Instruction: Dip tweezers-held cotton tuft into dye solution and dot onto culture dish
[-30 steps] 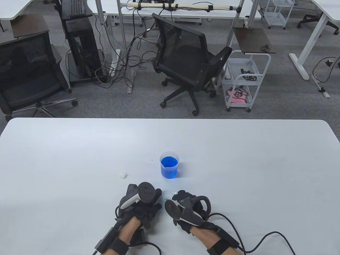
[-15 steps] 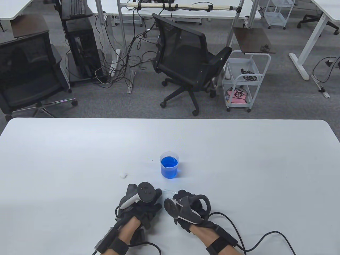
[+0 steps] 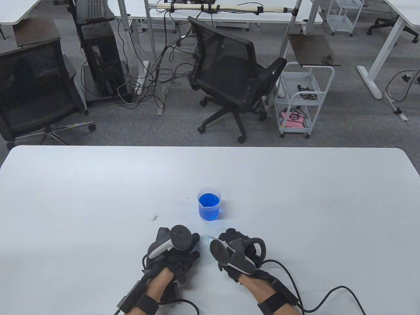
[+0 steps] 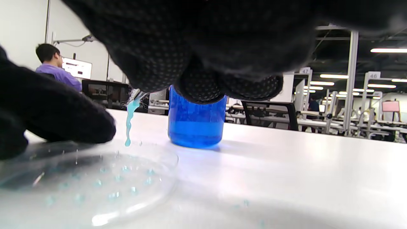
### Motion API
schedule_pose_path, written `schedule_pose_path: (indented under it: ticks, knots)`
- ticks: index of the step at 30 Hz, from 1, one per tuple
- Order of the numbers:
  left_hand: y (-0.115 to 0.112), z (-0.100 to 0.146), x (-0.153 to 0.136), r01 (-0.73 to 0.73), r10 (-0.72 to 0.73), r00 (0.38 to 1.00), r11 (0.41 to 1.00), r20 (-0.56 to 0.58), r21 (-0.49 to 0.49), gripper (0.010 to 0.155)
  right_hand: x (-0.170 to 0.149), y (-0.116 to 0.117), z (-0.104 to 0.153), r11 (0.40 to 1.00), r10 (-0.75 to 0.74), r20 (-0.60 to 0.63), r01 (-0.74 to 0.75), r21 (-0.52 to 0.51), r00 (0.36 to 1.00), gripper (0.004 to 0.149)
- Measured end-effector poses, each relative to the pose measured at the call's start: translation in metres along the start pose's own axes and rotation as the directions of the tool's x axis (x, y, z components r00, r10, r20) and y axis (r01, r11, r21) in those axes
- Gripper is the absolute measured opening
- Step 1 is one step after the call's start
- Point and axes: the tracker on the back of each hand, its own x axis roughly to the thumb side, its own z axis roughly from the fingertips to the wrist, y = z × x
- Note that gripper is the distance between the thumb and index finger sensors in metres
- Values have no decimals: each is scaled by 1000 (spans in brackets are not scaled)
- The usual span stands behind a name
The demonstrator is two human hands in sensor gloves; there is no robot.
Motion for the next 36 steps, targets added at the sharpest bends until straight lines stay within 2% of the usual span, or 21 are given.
schedule_pose_path:
  ticks: [5,10,21,30,33,36]
  knots:
    - [0,0,0,0,0,1000,1000,1,0,65,7,18,0,997,54,29,-56,59,998,41]
    - [0,0,0,0,0,1000,1000,0,0,65,6,19,0,997,53,29,-54,63,998,41]
    - [0,0,1,4,-4,1000,1000,-5,-3,65,-13,-13,2,999,-40,-39,39,-32,998,41]
    - [0,0,0,3,-3,1000,1000,-6,-4,65,-5,20,1,996,52,-2,-52,78,999,41]
    - [0,0,0,3,-3,1000,1000,-7,-4,65,-4,23,2,995,57,6,-57,84,998,41]
    - [0,0,0,2,-2,1000,1000,-8,-4,65,-7,16,2,997,43,-8,-43,64,999,41]
